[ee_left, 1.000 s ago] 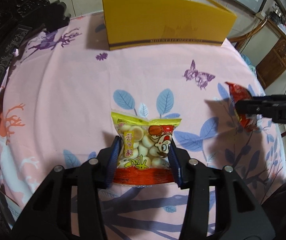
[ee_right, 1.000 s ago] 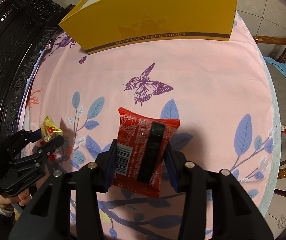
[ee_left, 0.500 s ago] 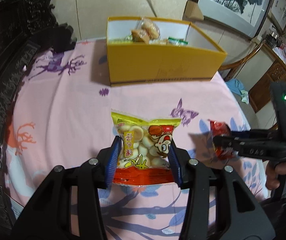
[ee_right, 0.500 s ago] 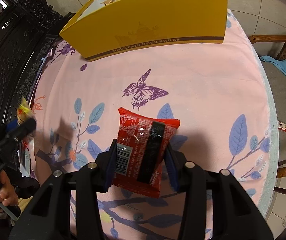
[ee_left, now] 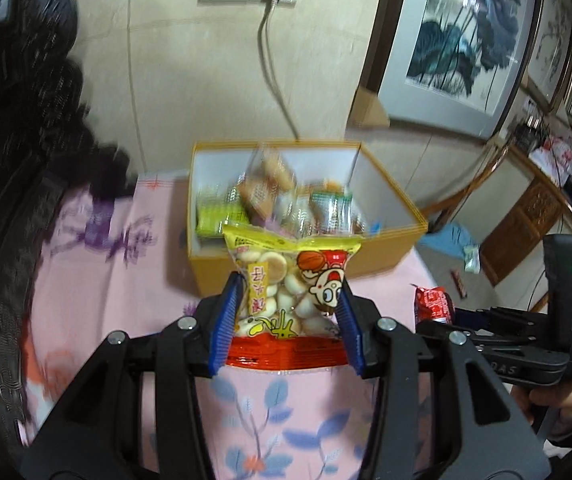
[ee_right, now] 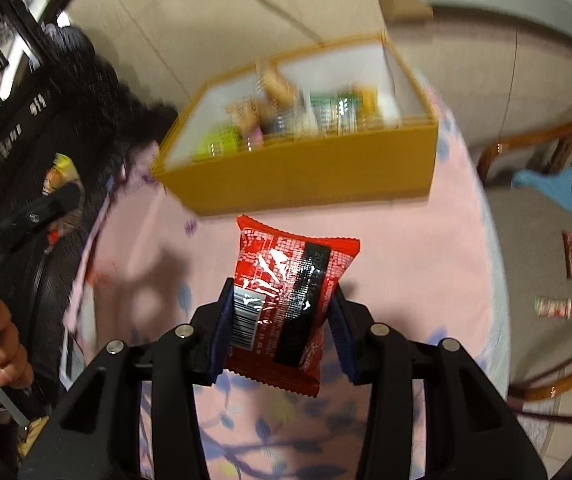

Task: Organize snacks
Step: 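Carry the cartoon bag and red snack into the yellow box and release both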

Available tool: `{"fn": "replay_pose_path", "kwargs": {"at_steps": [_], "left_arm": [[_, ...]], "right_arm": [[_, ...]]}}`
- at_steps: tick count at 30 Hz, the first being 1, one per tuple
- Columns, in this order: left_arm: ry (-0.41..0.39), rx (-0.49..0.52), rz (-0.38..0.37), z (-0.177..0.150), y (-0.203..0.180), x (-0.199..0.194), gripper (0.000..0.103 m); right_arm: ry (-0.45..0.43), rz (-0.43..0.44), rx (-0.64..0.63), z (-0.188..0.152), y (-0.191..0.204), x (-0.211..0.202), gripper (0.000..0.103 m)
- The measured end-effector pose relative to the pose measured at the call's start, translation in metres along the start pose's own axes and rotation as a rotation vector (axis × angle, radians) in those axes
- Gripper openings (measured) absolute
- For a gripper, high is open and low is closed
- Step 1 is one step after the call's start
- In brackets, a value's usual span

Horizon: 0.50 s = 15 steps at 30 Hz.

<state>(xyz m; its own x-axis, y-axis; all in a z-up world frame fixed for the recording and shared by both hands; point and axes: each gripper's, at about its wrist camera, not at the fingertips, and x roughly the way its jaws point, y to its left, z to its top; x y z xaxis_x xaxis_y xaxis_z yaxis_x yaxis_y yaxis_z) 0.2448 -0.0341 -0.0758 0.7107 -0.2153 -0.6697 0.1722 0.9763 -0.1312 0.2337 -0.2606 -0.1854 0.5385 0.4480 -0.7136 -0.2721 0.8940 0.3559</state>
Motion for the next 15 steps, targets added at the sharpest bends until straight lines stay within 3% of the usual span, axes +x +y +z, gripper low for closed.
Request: {"fn": "replay_pose_path", "kwargs": {"at_steps": [8, 15], "left_arm": [[-0.086, -0.002, 0.028, 0.079, -0.009, 0.028, 0.046], [-0.05, -0.04, 0.098, 0.118, 0.004, 0.084, 0.046]], "right_arm": [[-0.169, -0.012, -0.053, 0.09, 0.0, -0.006, 0.045], [-0.2, -0.051, -0.093, 0.144, -0.01, 0.023, 0.044]]}}
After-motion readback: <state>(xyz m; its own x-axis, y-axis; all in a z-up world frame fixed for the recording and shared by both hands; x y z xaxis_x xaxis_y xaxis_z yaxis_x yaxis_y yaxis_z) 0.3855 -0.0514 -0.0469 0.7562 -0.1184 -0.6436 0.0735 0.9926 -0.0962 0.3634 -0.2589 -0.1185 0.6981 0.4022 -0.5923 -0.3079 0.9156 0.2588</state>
